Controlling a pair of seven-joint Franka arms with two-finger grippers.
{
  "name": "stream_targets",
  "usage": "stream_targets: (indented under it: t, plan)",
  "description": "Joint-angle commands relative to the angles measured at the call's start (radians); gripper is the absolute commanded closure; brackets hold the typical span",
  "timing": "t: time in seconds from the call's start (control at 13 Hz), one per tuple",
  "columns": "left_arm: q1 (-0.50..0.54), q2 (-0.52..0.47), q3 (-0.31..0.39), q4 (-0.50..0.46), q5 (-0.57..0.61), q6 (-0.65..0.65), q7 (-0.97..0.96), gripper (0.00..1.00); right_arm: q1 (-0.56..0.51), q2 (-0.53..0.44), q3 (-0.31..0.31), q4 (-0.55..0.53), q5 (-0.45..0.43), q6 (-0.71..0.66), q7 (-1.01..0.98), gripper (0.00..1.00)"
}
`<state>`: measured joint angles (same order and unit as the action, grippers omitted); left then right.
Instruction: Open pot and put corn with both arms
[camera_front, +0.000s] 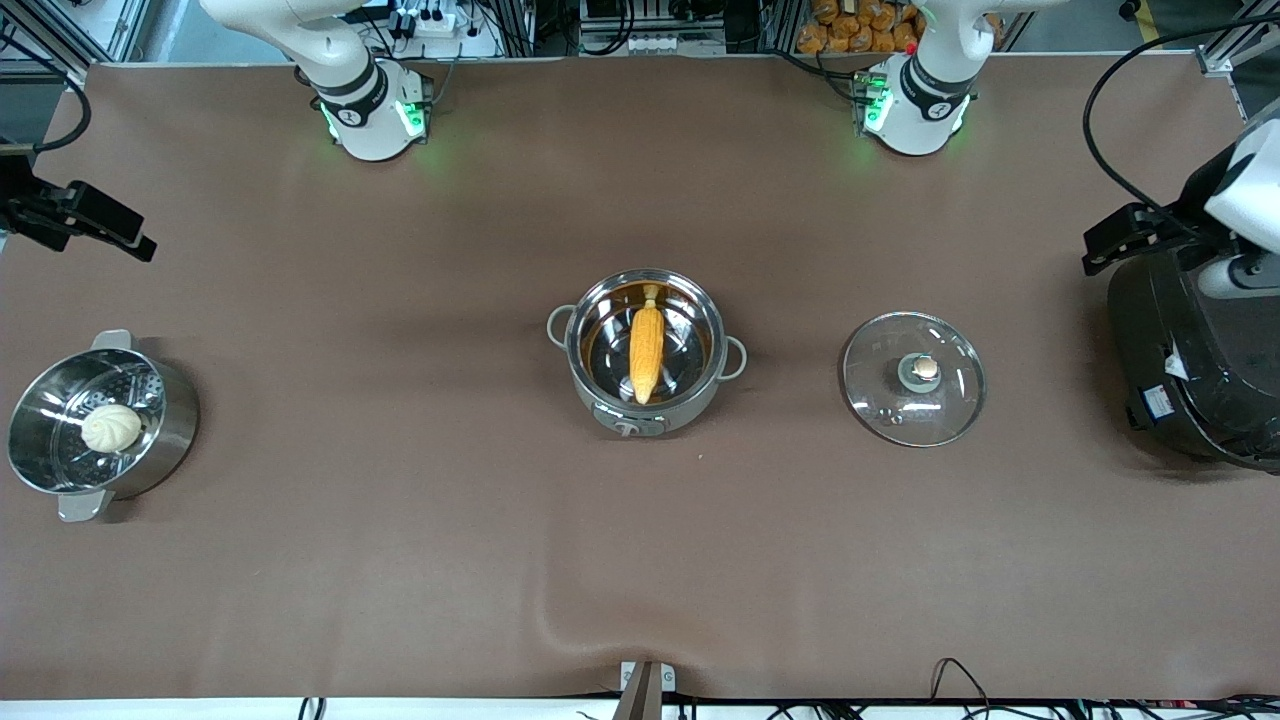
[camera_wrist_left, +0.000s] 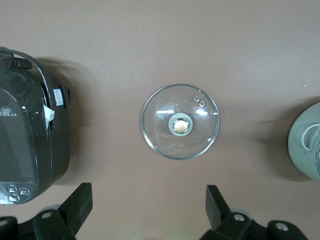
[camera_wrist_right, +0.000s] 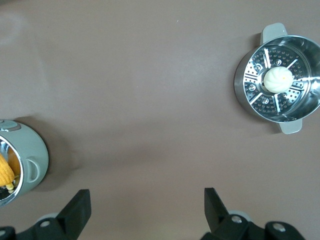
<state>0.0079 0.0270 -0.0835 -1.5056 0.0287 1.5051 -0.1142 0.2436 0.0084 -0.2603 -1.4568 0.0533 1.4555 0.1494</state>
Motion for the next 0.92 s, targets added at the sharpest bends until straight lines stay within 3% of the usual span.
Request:
stream_targets:
  t: [0.0,0.85]
  plan:
    - [-0.003,-0.038,0.002,-0.030,-0.023,-0.009,0.011,0.00,-0.024,0.004,0.018,0.013,0.023,0.002,-0.013,0.00]
    - [-0.043,-0.030,0.004,0.005,-0.033,-0.051,0.008,0.00,-0.044,0.001,0.016,0.009,0.023,-0.058,-0.073,0.00]
